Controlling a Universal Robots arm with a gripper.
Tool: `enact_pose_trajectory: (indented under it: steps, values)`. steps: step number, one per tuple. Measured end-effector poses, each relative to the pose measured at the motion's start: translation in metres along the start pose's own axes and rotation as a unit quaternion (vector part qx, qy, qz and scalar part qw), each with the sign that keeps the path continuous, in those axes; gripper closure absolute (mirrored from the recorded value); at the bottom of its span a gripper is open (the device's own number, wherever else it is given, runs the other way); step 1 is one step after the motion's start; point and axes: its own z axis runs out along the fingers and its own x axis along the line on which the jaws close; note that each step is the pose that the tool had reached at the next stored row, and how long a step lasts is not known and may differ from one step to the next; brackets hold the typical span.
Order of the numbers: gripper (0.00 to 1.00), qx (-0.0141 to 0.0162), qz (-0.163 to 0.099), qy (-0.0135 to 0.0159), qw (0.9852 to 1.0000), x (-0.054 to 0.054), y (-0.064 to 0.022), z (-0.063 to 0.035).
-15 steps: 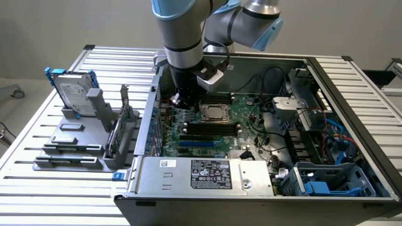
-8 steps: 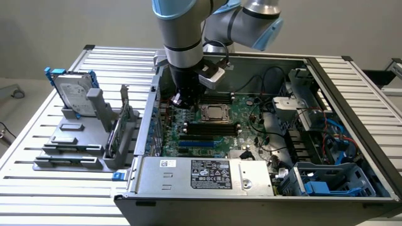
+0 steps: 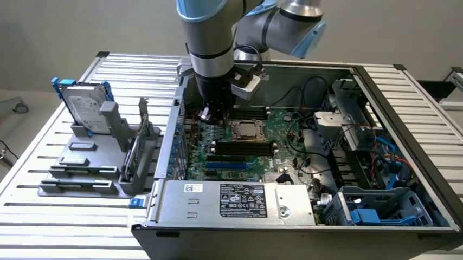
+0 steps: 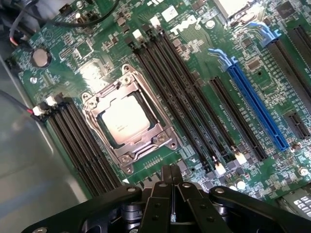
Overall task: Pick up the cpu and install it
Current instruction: 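Install the first cpu locking lever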
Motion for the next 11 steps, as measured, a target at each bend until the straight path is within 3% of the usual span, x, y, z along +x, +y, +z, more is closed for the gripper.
enact_pose_trajectory:
  steps: [6,11]
  values:
    - [0.89,0.0036,-0.027,-0.0005,0.9996,0.0058,-0.0044,0.0013]
    - [0.89,0.0033,-0.052,-0.0071,0.9986,0.0085,-0.0066,0.0032]
